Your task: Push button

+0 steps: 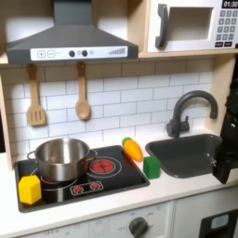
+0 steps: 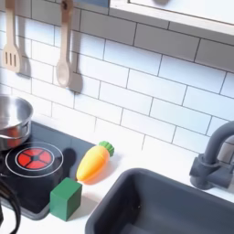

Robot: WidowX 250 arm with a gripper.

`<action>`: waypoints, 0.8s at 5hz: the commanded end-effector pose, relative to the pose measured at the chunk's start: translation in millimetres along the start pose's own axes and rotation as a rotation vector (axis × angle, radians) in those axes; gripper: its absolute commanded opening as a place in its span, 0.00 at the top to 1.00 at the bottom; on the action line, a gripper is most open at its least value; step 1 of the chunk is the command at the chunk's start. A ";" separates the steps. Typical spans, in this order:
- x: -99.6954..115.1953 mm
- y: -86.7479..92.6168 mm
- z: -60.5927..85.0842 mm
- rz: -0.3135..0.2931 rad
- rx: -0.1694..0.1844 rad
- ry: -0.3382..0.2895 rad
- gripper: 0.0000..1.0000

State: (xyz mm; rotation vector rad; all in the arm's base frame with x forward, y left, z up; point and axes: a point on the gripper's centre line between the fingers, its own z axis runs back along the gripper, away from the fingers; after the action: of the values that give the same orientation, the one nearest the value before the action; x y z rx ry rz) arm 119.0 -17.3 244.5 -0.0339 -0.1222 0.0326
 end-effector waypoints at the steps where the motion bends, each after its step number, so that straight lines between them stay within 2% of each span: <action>1: 0.0 0.0 0.0 0.000 0.000 0.000 0.00; 2: 22.2 9.9 -4.1 0.036 0.041 -0.031 0.00; 3: 42.8 17.8 -14.8 0.055 0.058 -0.020 0.00; 4: 64.8 30.8 -18.3 0.112 0.070 -0.035 1.00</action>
State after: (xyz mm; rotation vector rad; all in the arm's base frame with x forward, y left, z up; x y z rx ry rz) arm 182.8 14.2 232.7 0.0266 -0.1509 0.1402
